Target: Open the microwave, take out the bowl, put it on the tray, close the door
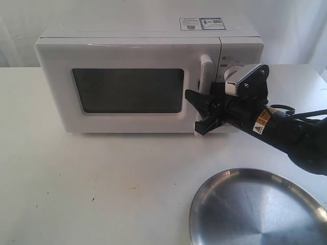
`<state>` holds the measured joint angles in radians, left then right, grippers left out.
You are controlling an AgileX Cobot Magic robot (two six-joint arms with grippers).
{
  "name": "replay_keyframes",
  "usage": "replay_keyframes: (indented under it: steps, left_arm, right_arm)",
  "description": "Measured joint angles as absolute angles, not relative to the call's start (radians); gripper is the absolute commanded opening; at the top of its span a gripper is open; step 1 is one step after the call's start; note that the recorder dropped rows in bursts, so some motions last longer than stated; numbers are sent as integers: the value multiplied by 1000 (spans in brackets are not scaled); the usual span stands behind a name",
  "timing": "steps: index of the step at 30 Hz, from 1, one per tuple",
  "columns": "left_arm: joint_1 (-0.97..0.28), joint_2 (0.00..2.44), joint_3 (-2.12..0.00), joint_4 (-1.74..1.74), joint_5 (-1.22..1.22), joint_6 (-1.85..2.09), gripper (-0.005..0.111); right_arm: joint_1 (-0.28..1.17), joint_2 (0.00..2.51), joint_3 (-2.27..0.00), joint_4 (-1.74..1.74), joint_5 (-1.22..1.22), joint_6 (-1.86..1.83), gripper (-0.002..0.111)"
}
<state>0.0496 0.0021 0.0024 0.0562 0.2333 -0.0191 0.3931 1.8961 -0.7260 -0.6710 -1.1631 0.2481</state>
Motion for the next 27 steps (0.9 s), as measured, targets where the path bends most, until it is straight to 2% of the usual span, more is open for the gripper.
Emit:
replay_keyframes:
  steps: [3, 6, 27]
  left_arm:
    - [50, 2, 2, 56, 233, -19, 0]
    - [50, 2, 2, 56, 233, -19, 0]
    - [50, 2, 2, 56, 233, -19, 0]
  right_arm:
    - [410, 1902, -739, -653, -1150, 253, 21]
    - [418, 1905, -753, -635, -1132, 251, 1]
    - [412, 1908, -769, -705, -1121, 264, 0]
